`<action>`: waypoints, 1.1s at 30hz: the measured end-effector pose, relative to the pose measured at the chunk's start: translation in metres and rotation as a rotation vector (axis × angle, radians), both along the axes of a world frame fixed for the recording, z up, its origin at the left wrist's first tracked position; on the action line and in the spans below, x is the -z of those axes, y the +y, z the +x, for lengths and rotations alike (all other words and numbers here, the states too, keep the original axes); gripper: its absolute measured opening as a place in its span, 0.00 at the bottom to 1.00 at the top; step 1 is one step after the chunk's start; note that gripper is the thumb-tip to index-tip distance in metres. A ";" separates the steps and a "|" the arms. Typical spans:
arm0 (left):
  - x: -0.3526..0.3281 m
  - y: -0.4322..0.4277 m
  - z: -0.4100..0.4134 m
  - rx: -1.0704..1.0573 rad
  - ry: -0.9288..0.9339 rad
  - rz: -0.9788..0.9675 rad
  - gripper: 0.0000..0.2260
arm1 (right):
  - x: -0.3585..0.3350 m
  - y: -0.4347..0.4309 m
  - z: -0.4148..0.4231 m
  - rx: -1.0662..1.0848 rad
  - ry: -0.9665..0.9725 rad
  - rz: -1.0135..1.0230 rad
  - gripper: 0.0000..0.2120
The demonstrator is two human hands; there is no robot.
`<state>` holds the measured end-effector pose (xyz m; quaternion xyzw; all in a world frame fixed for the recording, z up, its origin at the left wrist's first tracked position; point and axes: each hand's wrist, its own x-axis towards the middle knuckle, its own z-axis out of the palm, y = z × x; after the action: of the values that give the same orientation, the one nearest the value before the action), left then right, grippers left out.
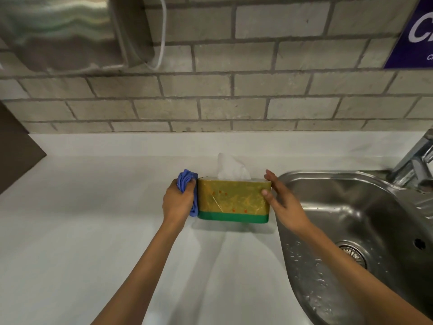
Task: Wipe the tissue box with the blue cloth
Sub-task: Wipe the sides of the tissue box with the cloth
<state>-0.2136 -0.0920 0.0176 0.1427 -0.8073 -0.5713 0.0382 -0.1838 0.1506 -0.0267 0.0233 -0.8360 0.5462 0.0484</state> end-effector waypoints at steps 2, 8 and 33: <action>0.001 0.002 0.000 -0.001 0.010 -0.008 0.06 | 0.002 0.005 0.004 -0.055 0.006 0.055 0.39; 0.002 0.006 -0.003 -0.020 0.005 0.008 0.06 | 0.005 0.020 0.006 -0.203 0.100 0.507 0.58; 0.042 0.067 0.033 0.005 0.485 -0.339 0.35 | 0.003 0.020 -0.004 -0.173 0.105 0.380 0.47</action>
<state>-0.1808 -0.0246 -0.0244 -0.0084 -0.8588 -0.4459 0.2519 -0.1882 0.1703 -0.0299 0.1322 -0.9151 0.3788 0.0396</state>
